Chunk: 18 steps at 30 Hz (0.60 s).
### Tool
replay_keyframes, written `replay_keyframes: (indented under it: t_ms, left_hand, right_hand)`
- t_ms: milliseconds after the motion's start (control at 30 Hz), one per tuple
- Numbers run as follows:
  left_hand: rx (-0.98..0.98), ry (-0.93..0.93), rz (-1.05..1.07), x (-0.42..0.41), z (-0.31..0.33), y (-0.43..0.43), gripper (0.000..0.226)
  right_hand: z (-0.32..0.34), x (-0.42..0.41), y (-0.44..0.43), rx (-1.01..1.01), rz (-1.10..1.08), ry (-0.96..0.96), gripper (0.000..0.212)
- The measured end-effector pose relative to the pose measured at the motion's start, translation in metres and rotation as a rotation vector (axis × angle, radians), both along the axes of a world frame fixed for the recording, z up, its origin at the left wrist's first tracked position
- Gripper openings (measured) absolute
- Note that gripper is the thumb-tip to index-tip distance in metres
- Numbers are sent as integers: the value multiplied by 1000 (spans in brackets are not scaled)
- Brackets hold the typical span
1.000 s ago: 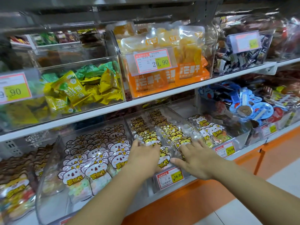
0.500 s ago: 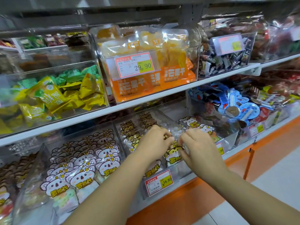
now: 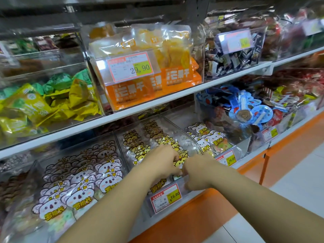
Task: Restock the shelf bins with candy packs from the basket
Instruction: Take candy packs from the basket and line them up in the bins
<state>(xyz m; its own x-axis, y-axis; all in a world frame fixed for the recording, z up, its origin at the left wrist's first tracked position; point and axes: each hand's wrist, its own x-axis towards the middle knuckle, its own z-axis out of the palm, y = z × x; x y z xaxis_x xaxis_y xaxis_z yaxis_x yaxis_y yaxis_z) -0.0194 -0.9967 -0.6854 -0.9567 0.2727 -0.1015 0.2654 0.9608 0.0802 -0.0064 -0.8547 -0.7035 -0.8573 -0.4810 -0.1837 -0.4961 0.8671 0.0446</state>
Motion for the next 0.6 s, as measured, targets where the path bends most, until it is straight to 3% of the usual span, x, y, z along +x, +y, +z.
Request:
replay_keyframes:
  t_ms: [133,233,367,600]
  left_hand:
    - [-55,117,1,5,-8,2,39]
    - [-38,128,28,13,-17,5,43]
    - [-72,194,39,27,-23,8,24]
    - [-69,230,1,38,-21,2,20]
  right_hand:
    - [8,1,-8,35,2,-105,23]
    - [2,8,-11,36,-15,-111,27]
    - [-14,21,-8,100,17,-20,60]
    - [-34,26,7,-144,51,100,75]
